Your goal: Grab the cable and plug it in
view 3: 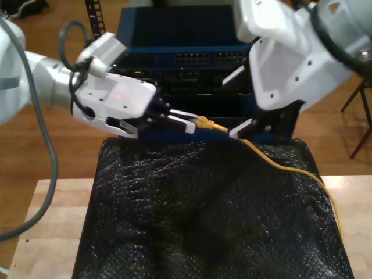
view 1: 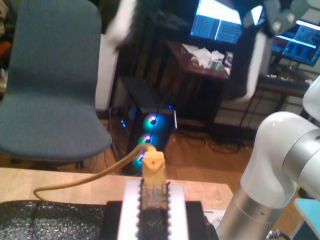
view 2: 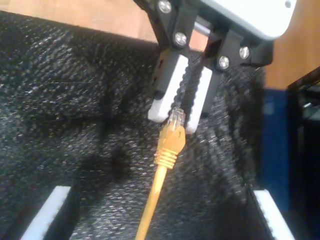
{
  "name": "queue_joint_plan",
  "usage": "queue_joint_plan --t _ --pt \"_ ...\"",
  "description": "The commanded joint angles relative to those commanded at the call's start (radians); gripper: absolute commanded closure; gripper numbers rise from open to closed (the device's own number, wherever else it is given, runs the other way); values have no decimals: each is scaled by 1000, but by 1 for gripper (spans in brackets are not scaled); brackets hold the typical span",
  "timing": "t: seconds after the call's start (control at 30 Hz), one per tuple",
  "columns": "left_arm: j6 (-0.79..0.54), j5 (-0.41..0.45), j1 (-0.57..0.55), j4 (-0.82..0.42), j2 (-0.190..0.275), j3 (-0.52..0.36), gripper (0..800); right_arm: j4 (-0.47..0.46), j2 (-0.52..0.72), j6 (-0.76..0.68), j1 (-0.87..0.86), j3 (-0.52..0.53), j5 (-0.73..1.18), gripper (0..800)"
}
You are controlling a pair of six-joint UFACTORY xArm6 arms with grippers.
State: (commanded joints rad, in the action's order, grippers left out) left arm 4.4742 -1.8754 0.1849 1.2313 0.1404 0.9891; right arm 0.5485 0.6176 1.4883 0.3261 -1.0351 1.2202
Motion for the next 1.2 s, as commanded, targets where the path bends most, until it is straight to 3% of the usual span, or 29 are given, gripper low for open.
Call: queue_joint_plan --t 0.17,0.63,0.93,1.2 --pt "68 -52 11 43 -9 -2 798 0 89 57 11 52 -61 32" --pt "196 -187 17 100 -15 -2 798 -3 190 101 137 153 -265 34" --pt "244 -284 61 183 -66 -2 798 -3 229 167 140 206 -319 34" --pt "259 -322 60 190 -83 -3 797 -5 232 201 230 236 -405 33"
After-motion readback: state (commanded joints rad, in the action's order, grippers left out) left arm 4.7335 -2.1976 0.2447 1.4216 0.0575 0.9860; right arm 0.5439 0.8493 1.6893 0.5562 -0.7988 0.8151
